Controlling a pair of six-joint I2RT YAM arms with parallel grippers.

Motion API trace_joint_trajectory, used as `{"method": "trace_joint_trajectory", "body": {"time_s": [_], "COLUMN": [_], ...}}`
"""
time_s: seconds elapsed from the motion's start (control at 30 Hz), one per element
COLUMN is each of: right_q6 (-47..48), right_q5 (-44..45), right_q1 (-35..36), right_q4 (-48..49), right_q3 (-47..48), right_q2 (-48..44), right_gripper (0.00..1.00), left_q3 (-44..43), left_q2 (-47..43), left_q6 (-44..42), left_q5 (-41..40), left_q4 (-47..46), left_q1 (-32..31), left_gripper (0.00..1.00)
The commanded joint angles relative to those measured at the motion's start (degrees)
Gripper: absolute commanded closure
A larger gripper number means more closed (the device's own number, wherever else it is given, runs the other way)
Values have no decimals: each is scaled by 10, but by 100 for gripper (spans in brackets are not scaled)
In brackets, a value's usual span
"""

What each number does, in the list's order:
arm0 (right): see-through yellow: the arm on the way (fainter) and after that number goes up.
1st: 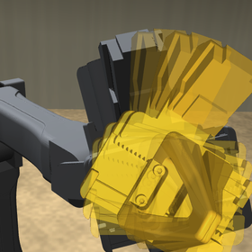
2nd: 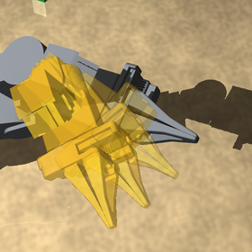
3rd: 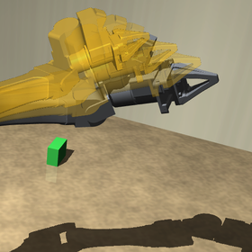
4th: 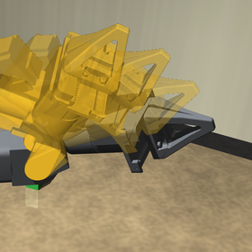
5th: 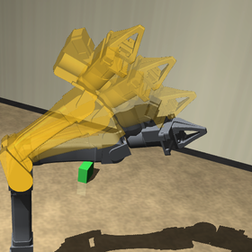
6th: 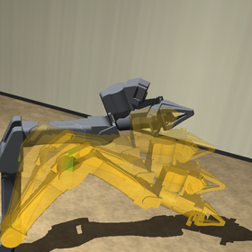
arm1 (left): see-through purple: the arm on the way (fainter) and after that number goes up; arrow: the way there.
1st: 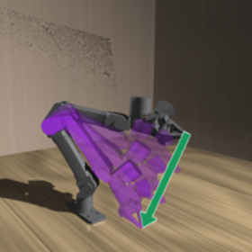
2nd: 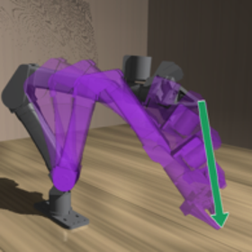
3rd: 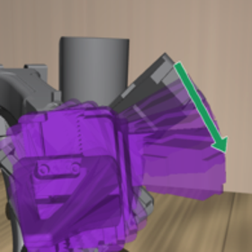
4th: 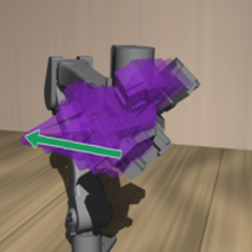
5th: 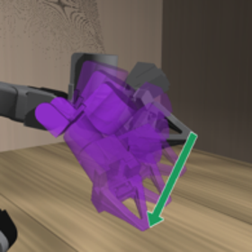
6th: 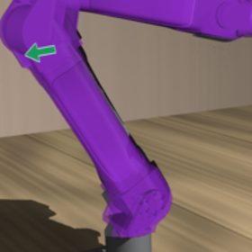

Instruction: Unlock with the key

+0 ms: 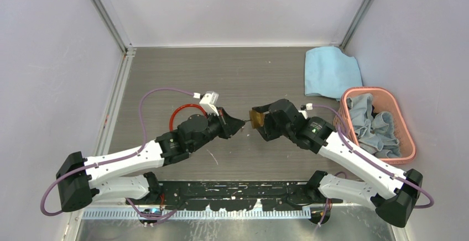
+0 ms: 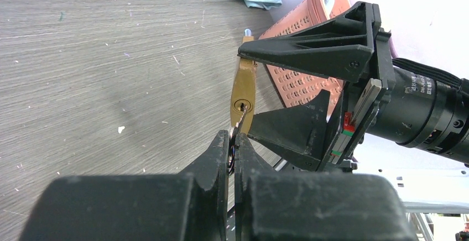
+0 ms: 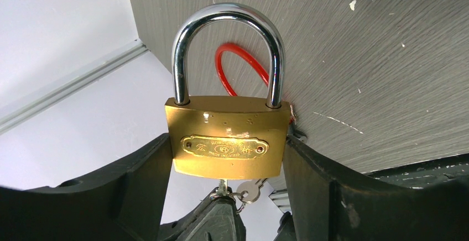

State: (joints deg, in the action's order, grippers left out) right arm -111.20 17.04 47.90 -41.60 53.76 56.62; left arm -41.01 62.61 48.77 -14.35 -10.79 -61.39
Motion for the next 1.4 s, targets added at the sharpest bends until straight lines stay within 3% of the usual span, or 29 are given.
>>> {"method": "trace_joint_trajectory", "body": {"time_s": [0.0,1.37], "right_q6": [-11,-15], "right_q5": [27,-1], "right_q1": [3,3], "right_q4": [63,78], "right_q3": [20,17], "right_q2": [-9,9], "right_gripper": [99,99], "left_q3": [-11,-28], "left_q2": [-2,17], "left_q6": [-11,-28], "left_q5": [-6,-21], "left_q4": [-38,-42], "left_q1": [-3,-9], "left_gripper": [100,100]}}
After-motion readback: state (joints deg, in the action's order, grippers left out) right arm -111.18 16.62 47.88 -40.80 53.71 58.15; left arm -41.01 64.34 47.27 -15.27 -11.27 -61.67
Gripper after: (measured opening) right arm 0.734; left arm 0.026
